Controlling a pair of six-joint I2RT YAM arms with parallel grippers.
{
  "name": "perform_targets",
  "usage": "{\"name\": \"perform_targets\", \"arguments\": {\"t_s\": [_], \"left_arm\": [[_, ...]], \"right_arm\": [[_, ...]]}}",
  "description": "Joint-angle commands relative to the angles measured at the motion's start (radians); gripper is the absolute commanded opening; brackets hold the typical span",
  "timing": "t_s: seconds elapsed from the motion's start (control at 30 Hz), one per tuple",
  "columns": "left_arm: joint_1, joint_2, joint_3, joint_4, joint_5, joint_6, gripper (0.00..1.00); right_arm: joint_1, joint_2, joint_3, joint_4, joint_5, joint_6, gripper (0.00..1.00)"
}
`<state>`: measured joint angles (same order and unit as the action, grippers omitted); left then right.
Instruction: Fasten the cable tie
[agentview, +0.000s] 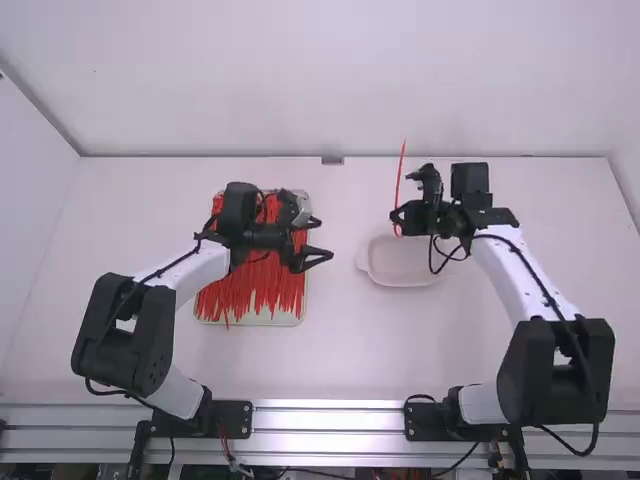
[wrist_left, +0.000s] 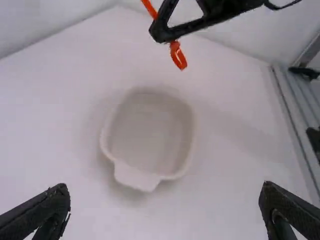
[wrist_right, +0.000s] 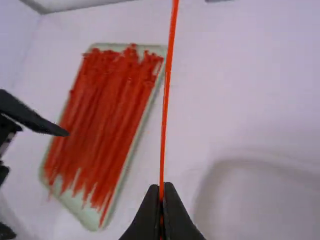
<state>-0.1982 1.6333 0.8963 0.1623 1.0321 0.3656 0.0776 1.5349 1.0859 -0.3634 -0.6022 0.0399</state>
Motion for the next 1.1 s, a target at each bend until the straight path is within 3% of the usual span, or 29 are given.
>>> {"name": "perform_targets", "arguments": {"t_s": [0.0, 0.27, 0.53, 0.73, 0.93, 1.07], "left_arm": [[0.002, 0.005, -0.009, -0.027, -0.037, 0.066, 0.99], [0.002, 0.005, -0.009, -0.066, -0.016, 0.095, 0.99], [0.002, 0.005, -0.009, -0.078, 0.011, 0.100, 0.99], [0.002, 0.005, -0.009, -0.078, 0.033, 0.099, 0.99], [0.002, 0.005, -0.009, -0.079, 0.033, 0.096, 0.99], [0.002, 0.005, -0.009, -0.082, 0.034, 0.094, 0.99]], "right_arm": [[0.019, -0.018, -0.083, 0.034, 0.108, 0.038, 0.00], [0.069, -0.018, -0.340, 0.366, 0.232, 0.164, 0.00], [0.105, -0.018, -0.405, 0.448, 0.365, 0.173, 0.00], [0.112, -0.018, -0.406, 0.465, 0.473, 0.173, 0.40], [0.098, -0.018, -0.405, 0.473, 0.495, 0.173, 0.56], [0.083, -0.018, -0.405, 0.473, 0.460, 0.173, 0.58]]}}
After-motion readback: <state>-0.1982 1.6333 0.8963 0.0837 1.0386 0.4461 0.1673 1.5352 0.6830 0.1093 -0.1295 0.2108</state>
